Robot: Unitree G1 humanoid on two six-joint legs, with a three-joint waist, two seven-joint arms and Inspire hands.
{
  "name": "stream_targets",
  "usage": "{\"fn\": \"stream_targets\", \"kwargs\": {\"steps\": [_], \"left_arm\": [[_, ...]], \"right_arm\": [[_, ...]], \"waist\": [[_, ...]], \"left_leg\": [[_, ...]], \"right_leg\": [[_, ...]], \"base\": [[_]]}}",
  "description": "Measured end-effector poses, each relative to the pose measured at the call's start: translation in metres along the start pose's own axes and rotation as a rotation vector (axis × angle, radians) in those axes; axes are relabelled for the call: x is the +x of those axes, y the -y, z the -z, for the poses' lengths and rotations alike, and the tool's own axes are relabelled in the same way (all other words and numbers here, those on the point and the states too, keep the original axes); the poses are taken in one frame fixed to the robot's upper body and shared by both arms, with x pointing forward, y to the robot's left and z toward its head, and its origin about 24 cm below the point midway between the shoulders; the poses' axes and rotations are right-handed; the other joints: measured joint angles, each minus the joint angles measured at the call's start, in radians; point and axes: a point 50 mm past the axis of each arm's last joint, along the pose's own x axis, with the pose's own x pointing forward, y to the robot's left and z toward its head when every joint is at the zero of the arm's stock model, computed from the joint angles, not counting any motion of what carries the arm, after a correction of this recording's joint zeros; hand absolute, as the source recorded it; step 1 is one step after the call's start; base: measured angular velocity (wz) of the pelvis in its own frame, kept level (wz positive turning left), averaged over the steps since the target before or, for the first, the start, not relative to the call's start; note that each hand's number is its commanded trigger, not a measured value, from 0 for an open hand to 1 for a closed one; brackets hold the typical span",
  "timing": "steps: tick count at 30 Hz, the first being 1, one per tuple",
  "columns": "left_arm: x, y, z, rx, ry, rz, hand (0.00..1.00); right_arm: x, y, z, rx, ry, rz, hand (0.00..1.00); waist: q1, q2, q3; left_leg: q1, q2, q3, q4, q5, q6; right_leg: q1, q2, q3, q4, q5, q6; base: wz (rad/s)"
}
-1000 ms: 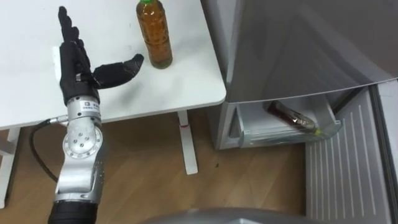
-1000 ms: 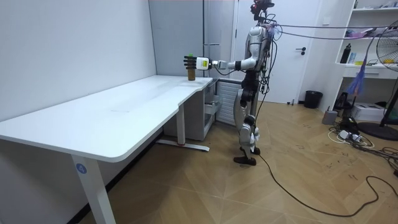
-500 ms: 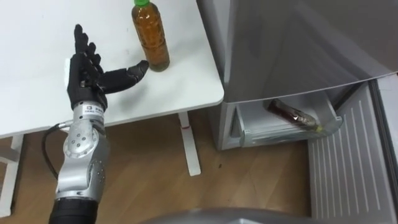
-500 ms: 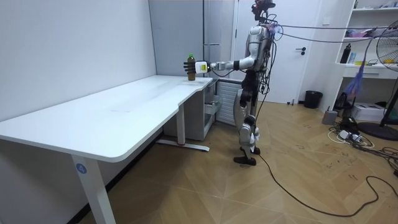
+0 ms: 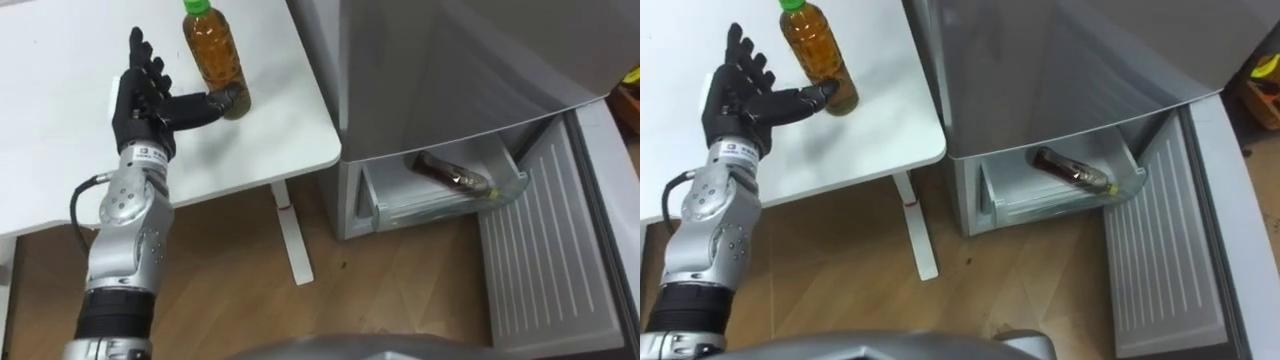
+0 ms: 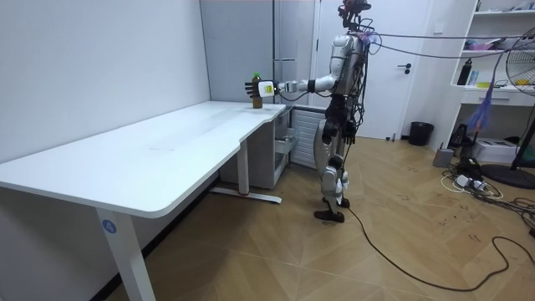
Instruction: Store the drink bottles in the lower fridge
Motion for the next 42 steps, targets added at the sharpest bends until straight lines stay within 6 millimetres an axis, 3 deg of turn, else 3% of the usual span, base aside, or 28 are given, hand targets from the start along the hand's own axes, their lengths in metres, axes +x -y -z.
{"fn": "stream_targets", "kwargs": {"steps": [9,17,28,34,36,42], "left_arm": [[0.012,-0.002,0.005,-0.004,-0.071,0.001,0.00],[0.022,-0.001,-0.009,-0.043,-0.044,0.016,0.00],[0.026,-0.024,-0.006,-0.025,-0.076,-0.069,0.00],[0.033,-0.029,-0.017,-0.041,-0.048,-0.099,0.00],[0.034,-0.029,-0.019,-0.048,-0.046,-0.097,0.00],[0.037,-0.030,-0.013,-0.048,-0.084,-0.096,0.00]], "right_arm": [[0.000,0.002,-0.003,0.037,0.006,0.002,0.00],[-0.001,0.007,-0.008,0.047,0.017,0.012,0.00],[-0.001,0.010,-0.013,0.062,0.037,0.009,0.00],[-0.002,0.017,-0.011,0.075,0.035,0.016,0.00],[-0.002,0.017,-0.012,0.075,0.041,0.013,0.00],[-0.002,0.018,-0.011,0.077,0.043,0.001,0.00]], "waist": [[-0.001,0.000,-0.0034],[-0.003,0.037,-0.0058],[-0.023,0.029,0.0024],[-0.023,0.032,-0.0004],[-0.023,0.037,-0.0052],[-0.027,0.042,-0.0081]], "left_leg": [[0.012,0.001,-0.001,0.001,0.000,0.000],[0.019,0.001,-0.001,-0.001,0.000,0.000],[0.026,0.004,0.007,-0.004,-0.001,0.000],[0.020,0.005,0.013,-0.001,-0.001,0.000],[0.015,0.006,0.015,0.000,-0.001,0.000],[0.015,0.009,0.023,-0.002,0.000,-0.001]], "right_leg": [[0.000,0.001,0.002,0.001,0.000,0.000],[0.001,0.001,0.005,0.002,0.000,0.000],[0.000,0.004,0.003,0.014,0.000,0.000],[-0.002,0.004,0.002,0.014,0.000,-0.001],[-0.011,0.004,0.002,0.015,0.001,-0.002],[-0.011,0.006,0.003,0.016,0.002,-0.004]], "base": [[0.00],[-0.03],[-0.05],[-0.01],[-0.03],[-0.04]]}}
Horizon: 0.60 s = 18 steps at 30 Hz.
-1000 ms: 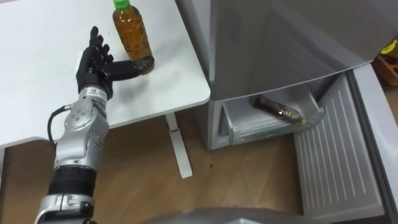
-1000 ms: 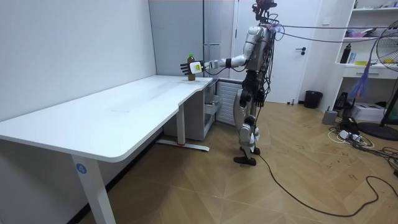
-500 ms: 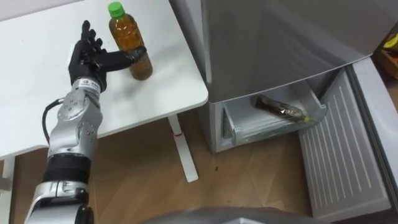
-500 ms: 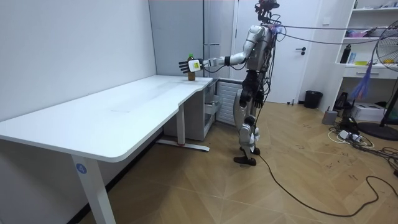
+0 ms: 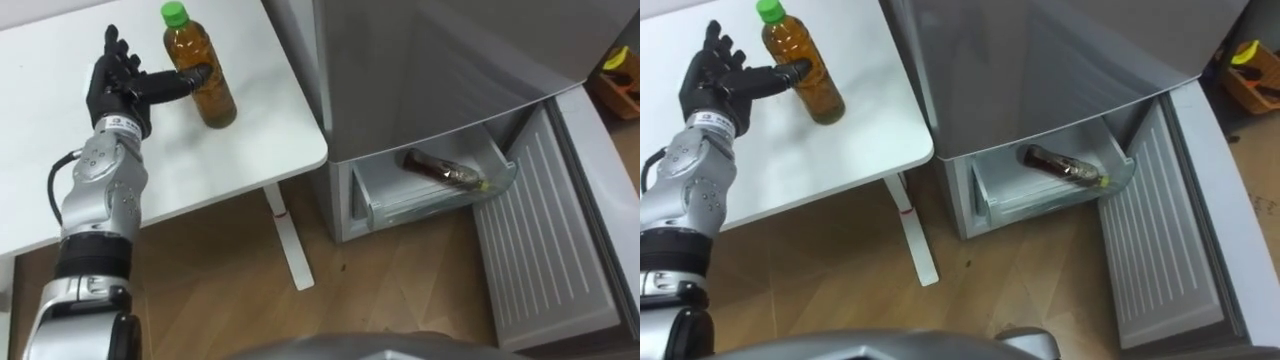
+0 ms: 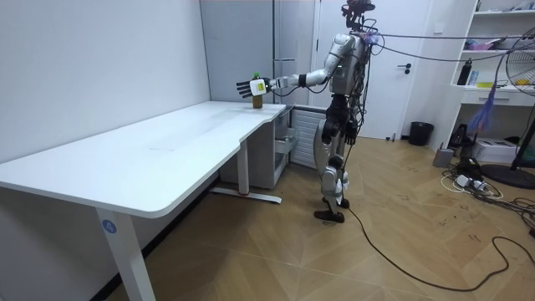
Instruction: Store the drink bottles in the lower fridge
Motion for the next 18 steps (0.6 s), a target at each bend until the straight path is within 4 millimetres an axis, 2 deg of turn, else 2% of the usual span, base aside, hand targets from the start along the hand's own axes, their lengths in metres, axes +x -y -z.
{"fn": "stream_targets", "kwargs": {"steps": [9,11,18], "left_arm": [[0.001,-0.008,0.003,0.019,-0.031,-0.007,0.00],[0.002,-0.010,-0.001,0.028,-0.026,-0.011,0.00],[0.008,-0.002,-0.013,0.024,-0.003,0.008,0.00]], "right_arm": [[0.000,0.001,0.000,0.013,-0.001,0.003,0.00],[0.000,0.002,0.001,0.005,-0.010,0.005,0.00],[0.000,0.002,0.002,-0.011,-0.031,0.008,0.00]], "waist": [[-0.011,-0.006,0.0033],[-0.021,-0.006,0.0033],[-0.025,-0.003,0.0018]], "left_leg": [[-0.004,-0.001,0.001,-0.007,0.000,0.000],[-0.005,-0.001,0.001,-0.006,0.000,0.000],[-0.001,-0.001,0.004,-0.006,0.000,0.000]], "right_leg": [[-0.003,0.001,0.013,0.000,0.000,0.000],[-0.005,0.002,0.026,0.000,0.000,0.000],[-0.006,0.006,0.049,0.000,0.000,0.000]], "base": [[0.00],[0.00],[-0.04]]}}
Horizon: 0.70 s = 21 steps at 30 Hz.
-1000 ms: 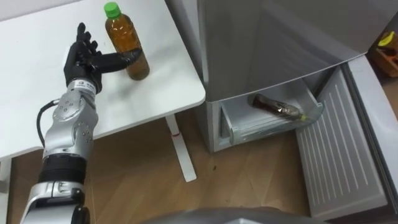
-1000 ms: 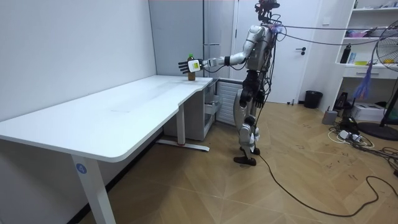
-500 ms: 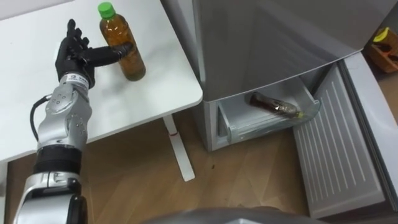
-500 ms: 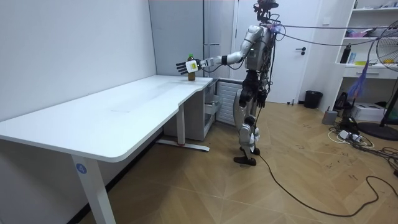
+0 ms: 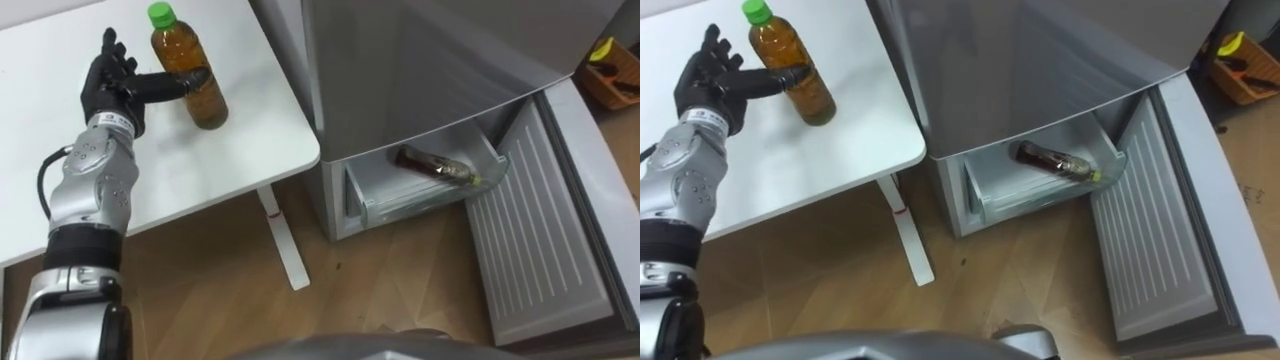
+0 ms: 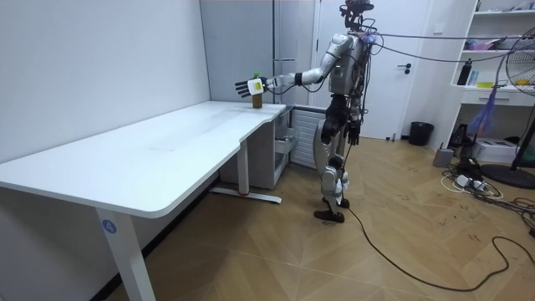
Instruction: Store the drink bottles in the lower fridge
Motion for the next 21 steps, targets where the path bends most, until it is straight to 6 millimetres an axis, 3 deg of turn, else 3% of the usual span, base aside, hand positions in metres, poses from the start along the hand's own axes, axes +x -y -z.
{"fn": "stream_targets", "kwargs": {"steps": [21], "left_arm": [[0.013,0.011,-0.009,0.047,-0.066,0.062,0.00]], "right_arm": [[-0.001,-0.002,-0.011,-0.002,0.009,-0.001,0.00]], "waist": [[-0.003,0.007,-0.0038]], "left_leg": [[-0.016,0.000,0.001,0.002,0.000,0.000]], "right_leg": [[-0.015,0.001,0.001,0.003,0.000,0.000]], "base": [[0.00]]}}
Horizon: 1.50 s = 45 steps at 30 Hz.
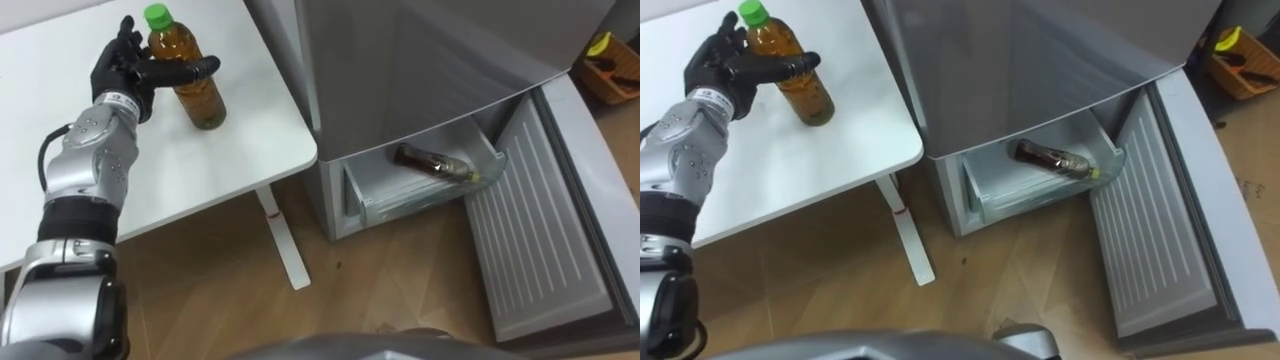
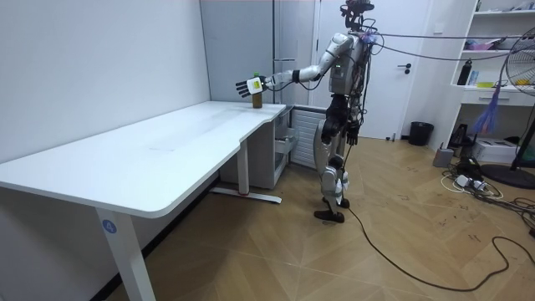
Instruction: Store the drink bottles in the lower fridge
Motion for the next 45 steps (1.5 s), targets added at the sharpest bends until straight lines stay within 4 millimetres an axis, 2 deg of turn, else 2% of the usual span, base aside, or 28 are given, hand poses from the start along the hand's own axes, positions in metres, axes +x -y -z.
{"fn": "stream_targets", "kwargs": {"steps": [15,16,17,18,19,45], "left_arm": [[0.0005,0.0026,0.0005,0.003,-0.010,0.009,0.00],[0.0005,0.0026,0.0006,0.003,-0.011,0.010,0.14],[0.0005,0.0026,0.0006,0.003,-0.011,0.010,0.49],[0.0005,0.0026,0.0007,0.003,-0.011,0.010,0.58],[0.0005,0.0026,0.0007,0.003,-0.012,0.010,1.00],[0.0010,0.0071,0.0055,0.001,-0.037,0.036,1.00]], "right_arm": [[-0.0002,-0.0002,-0.0021,-0.001,0.007,-0.002,0.00],[-0.0002,-0.0002,-0.0021,-0.001,0.007,-0.002,0.00],[-0.0002,-0.0002,-0.0021,-0.001,0.007,-0.002,0.00],[-0.0002,-0.0002,-0.0021,-0.001,0.007,-0.002,0.00],[-0.0002,-0.0002,-0.0019,-0.001,0.006,-0.002,0.00],[-0.0005,-0.0005,-0.0058,-0.003,0.025,-0.003,0.00]], "waist": [[0.000,-0.001,0.0005],[0.001,-0.001,0.0007],[0.001,-0.001,0.0008],[0.001,-0.001,0.0008],[0.001,-0.001,0.0008],[0.001,-0.009,0.0001]], "left_leg": [[-0.001,0.000,0.003,-0.003,0.000,0.000],[-0.001,0.000,0.003,-0.003,0.000,0.000],[-0.001,0.000,0.003,-0.003,0.000,0.000],[-0.001,0.000,0.003,-0.003,0.000,0.000],[-0.001,0.000,0.004,-0.003,0.000,0.000],[-0.009,0.000,0.004,0.000,0.000,0.000]], "right_leg": [[-0.005,0.000,0.001,0.000,0.000,0.000],[-0.005,0.000,0.001,0.000,0.000,0.000],[-0.005,0.000,0.001,0.000,0.000,0.000],[-0.005,0.000,0.001,0.000,0.000,0.000],[-0.005,0.000,0.002,0.000,0.000,0.000],[-0.019,-0.002,0.001,0.000,0.000,0.000]], "base": [[0.00],[0.00],[0.00],[0.00],[0.00],[0.00]]}}
